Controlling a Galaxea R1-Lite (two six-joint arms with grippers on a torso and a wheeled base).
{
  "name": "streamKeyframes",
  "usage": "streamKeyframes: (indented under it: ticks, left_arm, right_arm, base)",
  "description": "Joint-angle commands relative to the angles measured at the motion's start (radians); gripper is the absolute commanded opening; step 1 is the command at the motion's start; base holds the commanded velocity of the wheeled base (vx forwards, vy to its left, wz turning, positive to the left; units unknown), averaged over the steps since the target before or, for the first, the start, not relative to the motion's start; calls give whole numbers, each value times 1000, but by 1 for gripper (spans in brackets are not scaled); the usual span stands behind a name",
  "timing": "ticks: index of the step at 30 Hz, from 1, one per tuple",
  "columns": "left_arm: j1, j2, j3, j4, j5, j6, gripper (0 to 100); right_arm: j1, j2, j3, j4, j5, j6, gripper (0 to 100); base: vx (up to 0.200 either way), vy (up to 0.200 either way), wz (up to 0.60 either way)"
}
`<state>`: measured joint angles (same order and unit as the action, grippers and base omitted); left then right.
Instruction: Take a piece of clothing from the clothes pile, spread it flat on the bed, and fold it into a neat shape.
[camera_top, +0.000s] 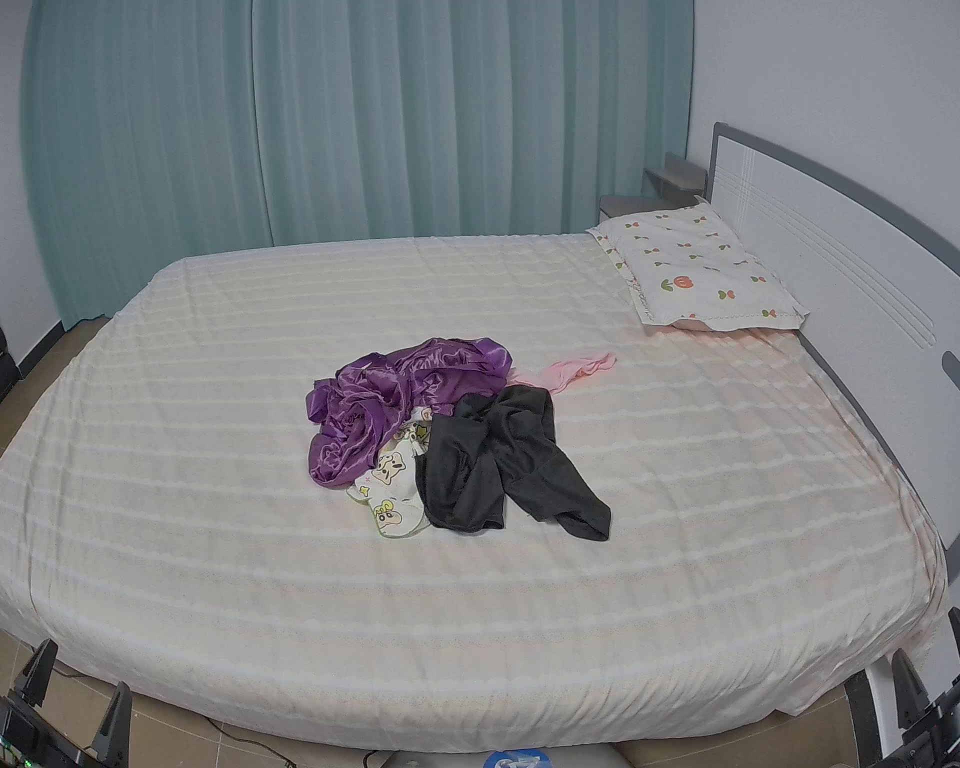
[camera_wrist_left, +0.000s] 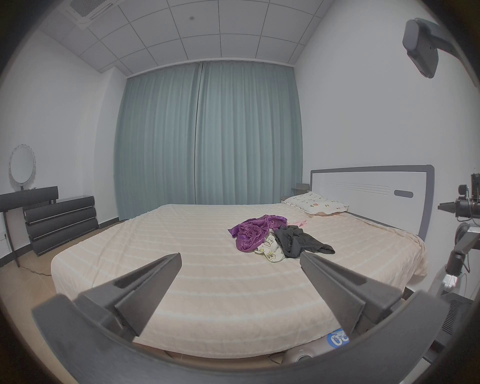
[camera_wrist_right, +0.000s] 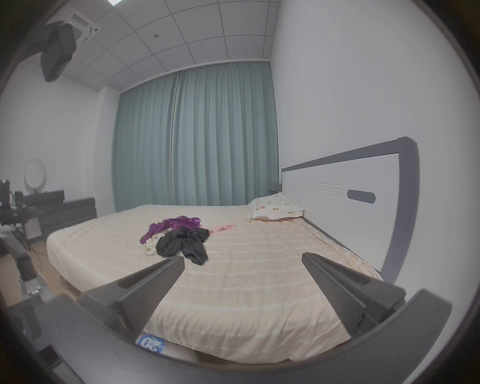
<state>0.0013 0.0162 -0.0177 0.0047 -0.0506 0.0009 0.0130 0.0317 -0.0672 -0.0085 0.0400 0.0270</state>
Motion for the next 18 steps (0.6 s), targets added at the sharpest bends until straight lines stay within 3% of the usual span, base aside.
streamKeyframes:
  ticks: [1, 5, 10, 14, 15, 18]
  left_arm:
    - [0, -13, 16, 0, 0, 16, 100]
    - [0, -12, 16, -2, 0, 14, 100]
    - [0, -12, 16, 0, 0, 16, 100]
    - [0, -12, 16, -2, 0, 14, 100]
    - [0, -12, 16, -2, 0, 14, 100]
    - [0, -12, 16, 0, 0, 14, 100]
  right_arm:
    - [61, 212, -144, 50, 51, 24, 100]
    - [62, 409, -143, 25, 70, 7, 100]
    - [84, 804, -207, -134, 144, 88, 100]
    - [114, 1174, -263, -306, 146, 106, 100]
    - [114, 1174, -263, -306, 146, 106, 100]
    - [136, 1423, -336, -438, 141, 166, 100]
  base:
    - [0, 0, 0]
    - [0, 0, 0]
    - [0, 0, 0]
    - [0, 0, 0]
    - [0, 0, 0]
    - [0, 0, 0]
